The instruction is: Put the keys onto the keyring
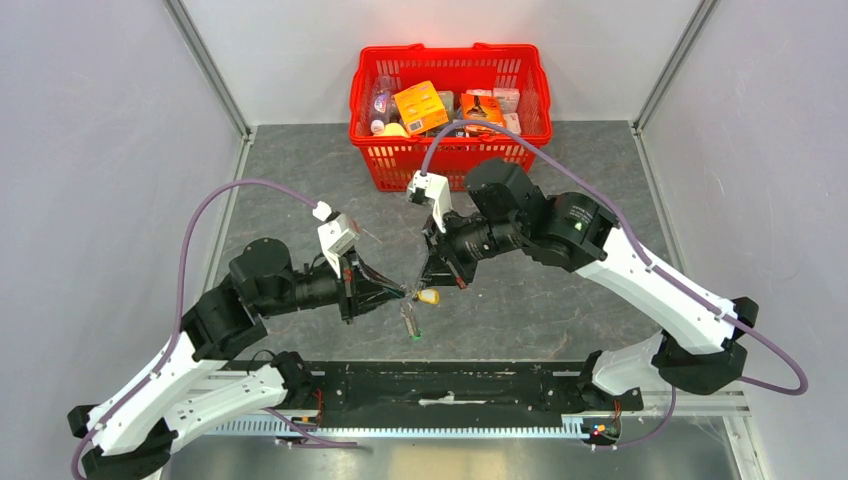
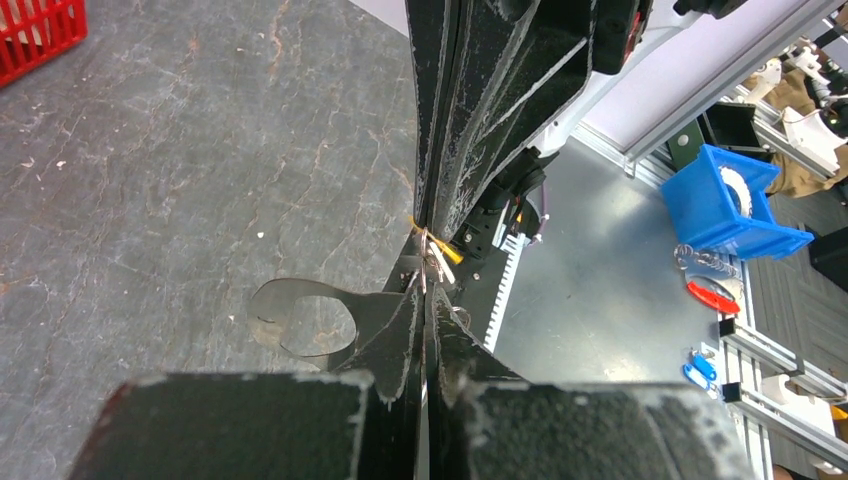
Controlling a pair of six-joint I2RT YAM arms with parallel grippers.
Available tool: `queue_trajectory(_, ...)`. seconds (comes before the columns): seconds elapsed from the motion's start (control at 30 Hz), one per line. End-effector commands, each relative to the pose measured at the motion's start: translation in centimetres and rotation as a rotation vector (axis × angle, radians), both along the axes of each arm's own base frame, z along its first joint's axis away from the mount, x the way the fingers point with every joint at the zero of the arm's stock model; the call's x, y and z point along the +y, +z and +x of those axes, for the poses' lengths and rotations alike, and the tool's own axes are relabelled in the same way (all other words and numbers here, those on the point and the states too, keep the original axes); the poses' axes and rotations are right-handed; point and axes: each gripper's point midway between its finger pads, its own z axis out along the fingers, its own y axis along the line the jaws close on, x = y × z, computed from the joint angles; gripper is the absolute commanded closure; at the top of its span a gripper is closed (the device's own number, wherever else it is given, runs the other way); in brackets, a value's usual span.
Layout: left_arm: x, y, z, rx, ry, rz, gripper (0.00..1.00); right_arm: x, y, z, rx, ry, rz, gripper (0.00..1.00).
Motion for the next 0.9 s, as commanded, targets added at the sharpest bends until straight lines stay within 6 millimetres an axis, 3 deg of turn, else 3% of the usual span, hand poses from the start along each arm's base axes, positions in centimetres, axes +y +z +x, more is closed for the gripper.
queue_trajectory(0.0, 0.0, 4.0, -1.1, -0.075, -0.049, -0.119, 0.98, -0.7, 0.5, -0.2, -0.023, -0.008, 0.020, 1.00)
queue_trajectory(0.43, -0.3, 5.9, -2.8, -0.122, -0.147, -0.211, 0.98, -1.6, 0.8, -3.2, 0.032, 0.111, 0.077, 1.00)
queue_trajectory(0.57, -0.5, 6.5, -3.3, -0.126, -0.178, -0.241, 0.98, -1.5, 0.3, -3.9, 0.062, 0.142, 0.084, 1.00)
queue_trajectory(0.6, -0.6, 6.7, -3.4, -0.126, -0.183, -0.250, 0.98, -1.7, 0.2, -3.0, 0.069, 0.114, 0.091, 1.00)
queue_trajectory(0.63, -0.7, 6.8, -3.4, -0.126, -0.189, -0.258, 0.98, -1.4, 0.2, -4.2, 0.075, 0.155, 0.097, 1.00)
queue_trajectory(0.77, -1.0, 7.0, -3.6, -0.112, -0.208, -0.275, 0.98, -1.7, 0.3, -4.5, 0.073, 0.158, 0.103, 1.00)
queue_trajectory(0.87, -1.2, 7.0, -3.6, -0.101, -0.214, -0.286, 0.98, -2.5, 1.6, -4.5, 0.032, 0.145, 0.131, 0.79)
